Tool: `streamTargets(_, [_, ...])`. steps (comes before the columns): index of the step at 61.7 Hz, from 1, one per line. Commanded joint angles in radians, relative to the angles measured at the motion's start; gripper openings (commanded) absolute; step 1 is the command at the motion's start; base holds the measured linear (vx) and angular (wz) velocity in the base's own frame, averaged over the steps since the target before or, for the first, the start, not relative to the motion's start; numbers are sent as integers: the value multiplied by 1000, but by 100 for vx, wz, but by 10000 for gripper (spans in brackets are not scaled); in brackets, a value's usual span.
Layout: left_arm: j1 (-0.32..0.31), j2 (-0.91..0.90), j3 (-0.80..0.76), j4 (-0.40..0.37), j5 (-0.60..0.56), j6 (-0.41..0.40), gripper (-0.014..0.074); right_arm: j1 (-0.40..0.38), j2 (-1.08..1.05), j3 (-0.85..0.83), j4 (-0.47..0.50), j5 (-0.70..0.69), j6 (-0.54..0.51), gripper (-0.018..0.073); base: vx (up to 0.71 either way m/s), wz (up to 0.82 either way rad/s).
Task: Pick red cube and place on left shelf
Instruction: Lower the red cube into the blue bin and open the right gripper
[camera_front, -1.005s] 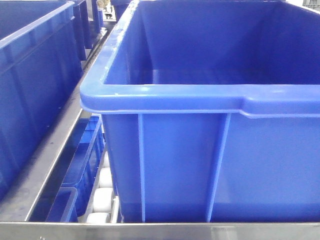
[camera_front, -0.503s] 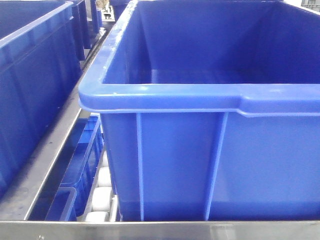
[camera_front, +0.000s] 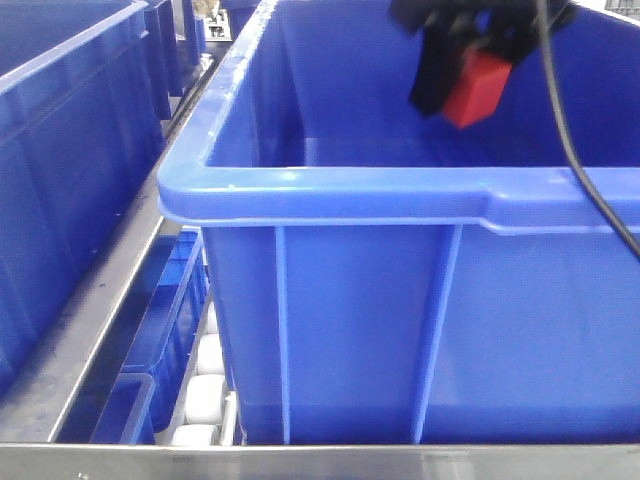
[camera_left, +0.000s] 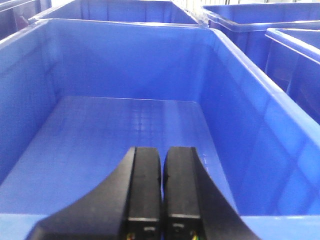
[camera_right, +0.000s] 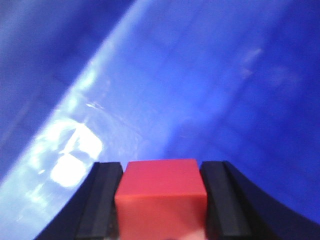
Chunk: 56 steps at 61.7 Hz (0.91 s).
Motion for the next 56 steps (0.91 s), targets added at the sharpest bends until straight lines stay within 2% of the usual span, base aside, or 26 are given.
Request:
streamTargets(1, [-4,-13,24,-1,-85,0,102,0,-19,-42,-11,-29,-11,110,0,0])
streamTargets(31, [-4,-13,24,-1,-85,0,102,-1,19,-42,-11,21,-11,627,0,0])
streamTargets(56, [-4,-13,24,-1,-85,0,102,-1,-33,-62,-47,46,-11,626,0,0])
